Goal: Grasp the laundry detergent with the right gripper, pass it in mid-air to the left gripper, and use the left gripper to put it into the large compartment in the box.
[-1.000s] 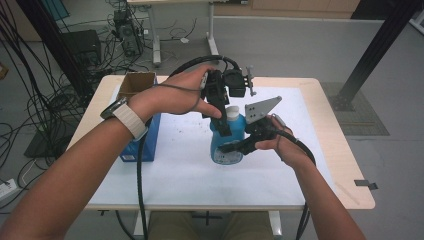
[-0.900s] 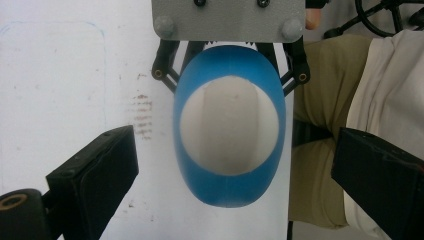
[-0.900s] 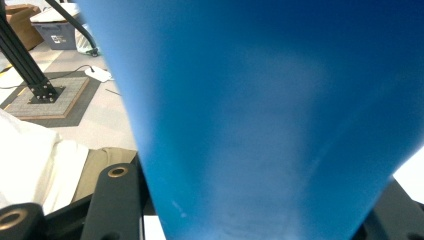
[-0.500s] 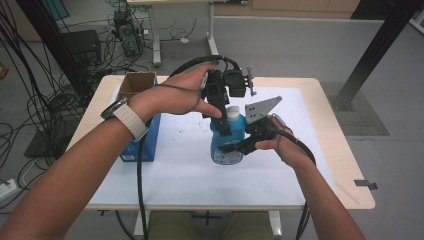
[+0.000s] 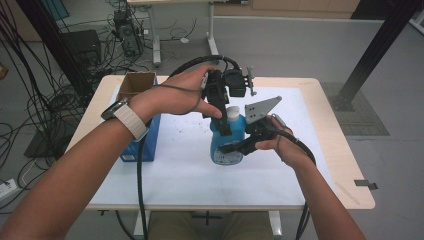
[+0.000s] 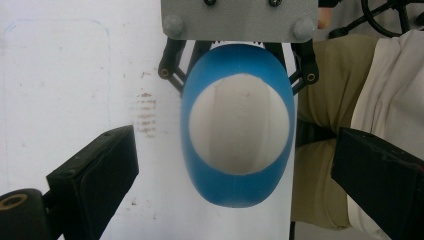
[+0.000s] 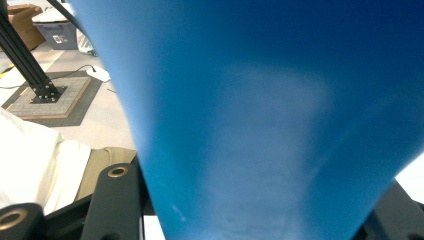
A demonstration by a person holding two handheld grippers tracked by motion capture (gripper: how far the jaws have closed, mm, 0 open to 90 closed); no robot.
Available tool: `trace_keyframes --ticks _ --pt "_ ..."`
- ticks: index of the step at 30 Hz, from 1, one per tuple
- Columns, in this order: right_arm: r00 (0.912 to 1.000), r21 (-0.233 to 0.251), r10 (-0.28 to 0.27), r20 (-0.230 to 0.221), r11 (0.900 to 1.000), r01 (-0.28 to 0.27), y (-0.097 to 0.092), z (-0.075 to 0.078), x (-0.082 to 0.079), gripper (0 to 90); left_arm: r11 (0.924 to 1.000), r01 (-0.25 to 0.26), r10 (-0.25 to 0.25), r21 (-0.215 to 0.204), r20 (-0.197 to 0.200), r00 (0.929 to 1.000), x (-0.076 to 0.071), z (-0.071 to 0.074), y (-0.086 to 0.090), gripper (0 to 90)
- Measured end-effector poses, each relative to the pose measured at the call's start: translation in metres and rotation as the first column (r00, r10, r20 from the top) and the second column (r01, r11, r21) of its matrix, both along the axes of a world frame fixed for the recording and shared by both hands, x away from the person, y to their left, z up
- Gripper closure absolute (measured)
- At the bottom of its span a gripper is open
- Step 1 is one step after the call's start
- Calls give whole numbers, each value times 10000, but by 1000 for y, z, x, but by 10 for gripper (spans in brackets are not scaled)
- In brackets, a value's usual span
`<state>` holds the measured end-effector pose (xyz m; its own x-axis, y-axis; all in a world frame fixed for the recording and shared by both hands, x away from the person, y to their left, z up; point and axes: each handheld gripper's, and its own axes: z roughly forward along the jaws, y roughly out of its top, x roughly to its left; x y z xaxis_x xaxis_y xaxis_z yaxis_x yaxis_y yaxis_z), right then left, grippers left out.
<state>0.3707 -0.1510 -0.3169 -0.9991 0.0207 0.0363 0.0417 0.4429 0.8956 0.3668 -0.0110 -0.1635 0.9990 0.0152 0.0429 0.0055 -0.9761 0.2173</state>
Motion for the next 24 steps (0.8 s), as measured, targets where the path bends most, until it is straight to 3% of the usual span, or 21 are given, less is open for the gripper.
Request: trace_keyframes --ticks 24 --pt "10000 -7 -20 -11 10000 20 -1 1 -1 430 10000 14 -14 26 5 10000 -2 0 -1 55"
